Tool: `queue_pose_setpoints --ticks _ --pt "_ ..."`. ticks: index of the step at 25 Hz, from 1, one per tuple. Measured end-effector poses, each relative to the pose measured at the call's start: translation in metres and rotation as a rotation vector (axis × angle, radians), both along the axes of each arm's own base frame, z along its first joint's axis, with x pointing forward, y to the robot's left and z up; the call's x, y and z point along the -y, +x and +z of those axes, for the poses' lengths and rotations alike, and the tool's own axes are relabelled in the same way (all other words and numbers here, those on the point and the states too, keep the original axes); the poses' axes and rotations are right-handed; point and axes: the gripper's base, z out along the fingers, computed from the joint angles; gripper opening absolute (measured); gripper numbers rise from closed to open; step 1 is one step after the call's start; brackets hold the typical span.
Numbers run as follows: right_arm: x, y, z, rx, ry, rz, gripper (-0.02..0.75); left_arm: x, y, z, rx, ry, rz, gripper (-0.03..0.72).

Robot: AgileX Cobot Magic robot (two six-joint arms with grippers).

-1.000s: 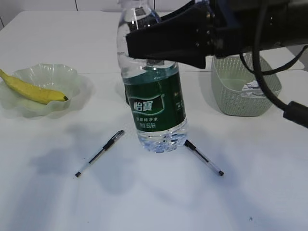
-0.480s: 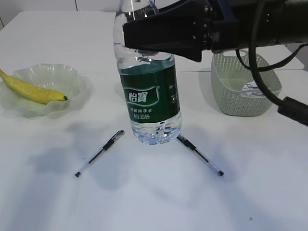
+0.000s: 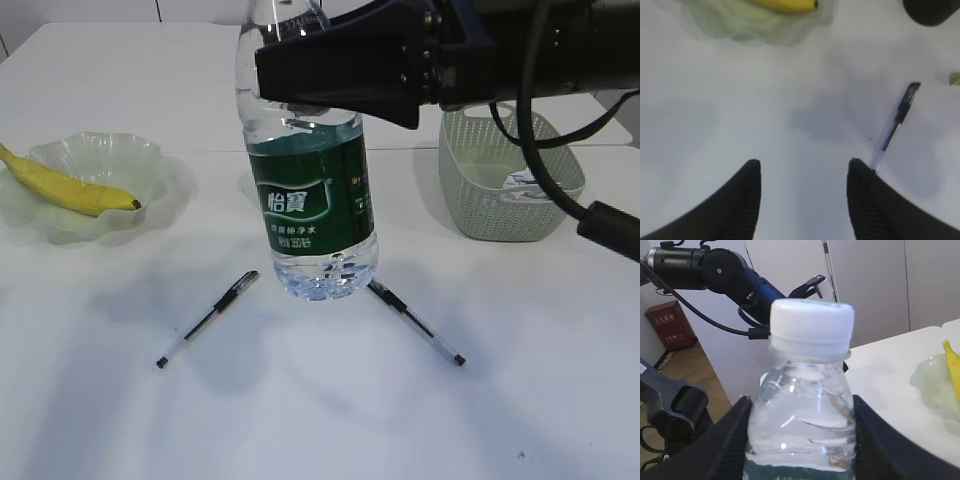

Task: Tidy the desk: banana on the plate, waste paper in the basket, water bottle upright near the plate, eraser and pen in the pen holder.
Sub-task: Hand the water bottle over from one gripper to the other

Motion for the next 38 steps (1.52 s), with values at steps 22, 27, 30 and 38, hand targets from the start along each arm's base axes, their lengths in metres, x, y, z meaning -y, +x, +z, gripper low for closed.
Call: queue_pose_setpoints --ticks 22,27,30,38 --pt "0.0 0.001 0.0 0.004 -0.005 -0.014 0.401 0.056 -0.003 -0.018 0.546 -0.002 -0.179 0.386" --pt "0.0 0.001 0.0 0.007 -0.006 -0.016 0.401 0.062 0.001 -0.01 0.647 -0.107 -0.137 0.386" --pt "0.0 0.002 -0.001 0.007 -0.009 -0.024 0.401 0.07 0.004 -0.013 0.662 -0.148 -0.195 0.386" --pt "0.0 0.003 -0.001 0.007 -0.01 -0.03 0.401 0.109 0.003 -0.032 0.641 -0.369 -0.56 0.386"
